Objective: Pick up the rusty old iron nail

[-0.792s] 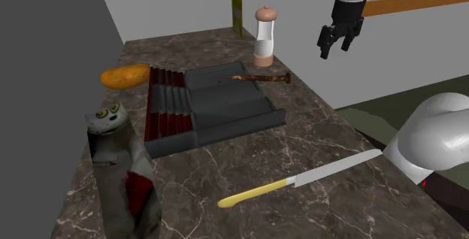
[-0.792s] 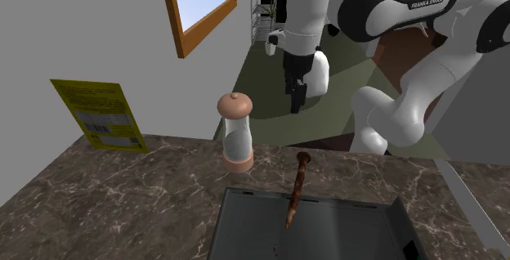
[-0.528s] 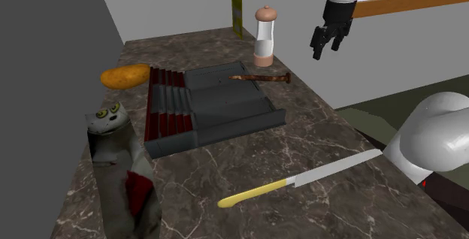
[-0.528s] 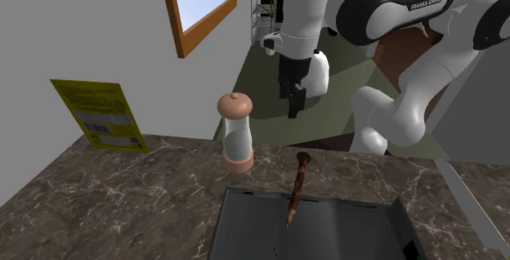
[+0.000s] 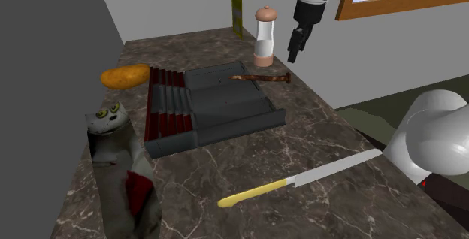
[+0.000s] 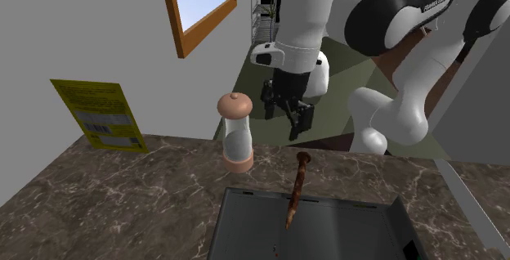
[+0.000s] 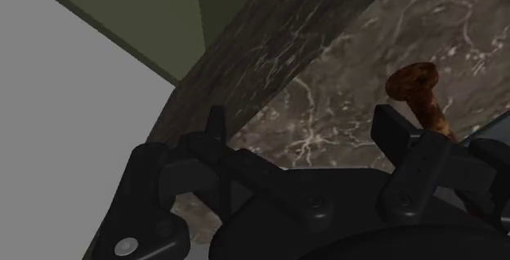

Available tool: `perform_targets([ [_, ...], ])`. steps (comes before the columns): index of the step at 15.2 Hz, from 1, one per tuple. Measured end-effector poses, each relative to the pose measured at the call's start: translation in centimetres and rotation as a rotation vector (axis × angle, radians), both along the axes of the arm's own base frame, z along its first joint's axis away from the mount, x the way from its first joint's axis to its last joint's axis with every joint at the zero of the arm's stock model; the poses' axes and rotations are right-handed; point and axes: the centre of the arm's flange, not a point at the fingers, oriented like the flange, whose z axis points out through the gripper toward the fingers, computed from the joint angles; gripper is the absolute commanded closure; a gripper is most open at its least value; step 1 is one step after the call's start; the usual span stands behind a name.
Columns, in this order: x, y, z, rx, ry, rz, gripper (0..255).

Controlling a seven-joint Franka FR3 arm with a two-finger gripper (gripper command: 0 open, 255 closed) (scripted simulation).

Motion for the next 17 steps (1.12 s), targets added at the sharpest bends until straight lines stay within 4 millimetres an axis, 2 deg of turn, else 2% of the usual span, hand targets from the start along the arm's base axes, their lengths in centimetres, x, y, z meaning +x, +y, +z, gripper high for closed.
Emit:
perform_targets([
  [4,0.9,4.6,0.4,0.017,-0.034,0.223,0],
  [10,0.0,11.1,0.6,0.043,-0.084,0.546,0],
  [12,-0.1,11.6,0.2,0.045,-0.089,0.58,0],
  [17,-0.2,11.9,-2.4,0.046,-0.091,0.591,0],
])
